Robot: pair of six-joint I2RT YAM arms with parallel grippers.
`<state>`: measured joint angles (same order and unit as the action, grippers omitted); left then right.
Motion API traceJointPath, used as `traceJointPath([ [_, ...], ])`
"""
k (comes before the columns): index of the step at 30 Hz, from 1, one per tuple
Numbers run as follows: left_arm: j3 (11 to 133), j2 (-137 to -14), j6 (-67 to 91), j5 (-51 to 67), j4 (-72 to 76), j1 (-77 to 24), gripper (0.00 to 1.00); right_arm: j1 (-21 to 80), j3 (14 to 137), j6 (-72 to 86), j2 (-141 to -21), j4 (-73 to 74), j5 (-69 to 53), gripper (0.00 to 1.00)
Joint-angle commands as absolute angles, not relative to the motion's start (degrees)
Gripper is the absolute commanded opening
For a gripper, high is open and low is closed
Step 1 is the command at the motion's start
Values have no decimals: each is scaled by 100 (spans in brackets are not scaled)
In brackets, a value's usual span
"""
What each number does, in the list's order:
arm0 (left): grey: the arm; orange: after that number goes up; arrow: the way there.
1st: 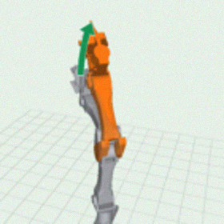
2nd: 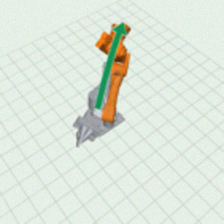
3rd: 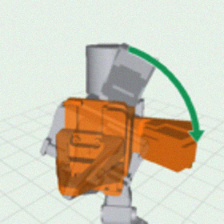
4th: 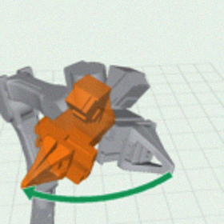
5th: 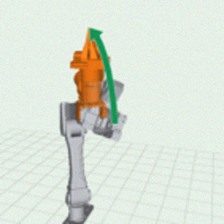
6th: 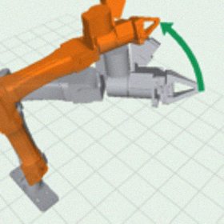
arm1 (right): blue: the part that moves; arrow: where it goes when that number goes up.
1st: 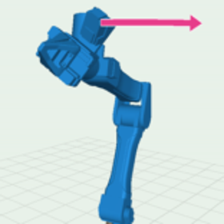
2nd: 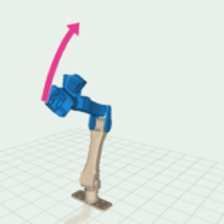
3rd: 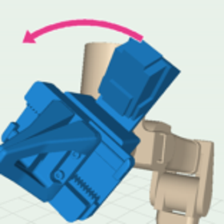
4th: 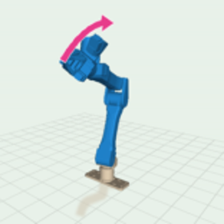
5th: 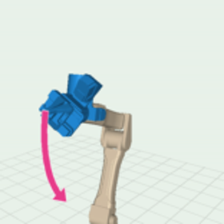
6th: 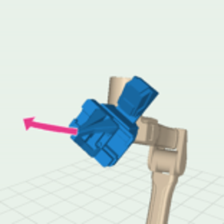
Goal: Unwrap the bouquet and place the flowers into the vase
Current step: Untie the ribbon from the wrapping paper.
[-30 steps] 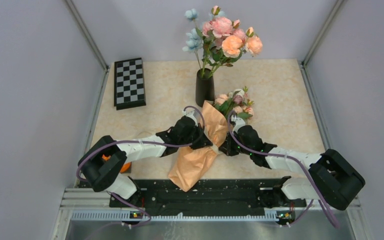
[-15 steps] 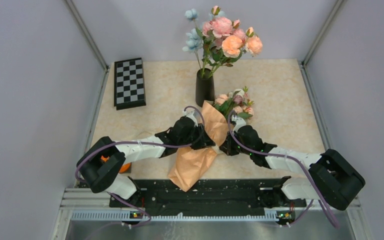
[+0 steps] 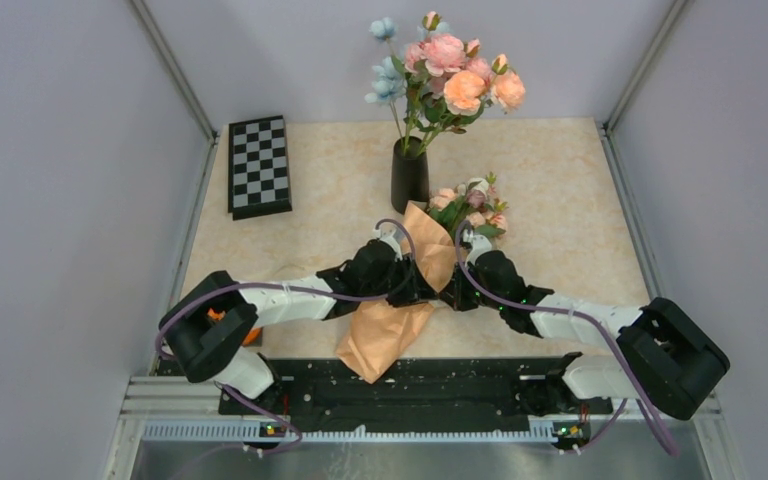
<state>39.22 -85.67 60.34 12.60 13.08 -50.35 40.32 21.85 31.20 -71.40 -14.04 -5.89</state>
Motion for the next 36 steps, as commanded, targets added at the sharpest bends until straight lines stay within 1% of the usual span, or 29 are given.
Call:
traceJointPath([
  [1,3910,-8794,6126,1204,1684,-5118,39,3981,2452,3122,-7217,-1655,-576,0],
  [4,3962,-8943,6097,1092,1711,-5131,36,3981,2434,3139,-7224,-1675,-583,0],
  [13,3979,-9030,6099,989,1766,-5176,20,3986,2403,3163,-7243,-1707,-553,0],
  [20,3981,-9115,6093,835,1800,-5177,18,3984,2386,3176,-7260,-1753,-571,0],
  [22,3997,-9137,6086,808,1824,-5177,12,3981,2374,3177,-7262,-1749,-565,0],
  [24,3984,-9105,6078,757,1828,-5177,0,3981,2365,3177,-7263,-1741,-544,0],
  [30,3766,-8782,6034,502,1862,-5177,0,3981,2348,3177,-7176,-1570,-236,0],
  [36,3695,-8427,5903,392,1498,-5169,0,3982,2357,3198,-6988,-1281,150,0],
])
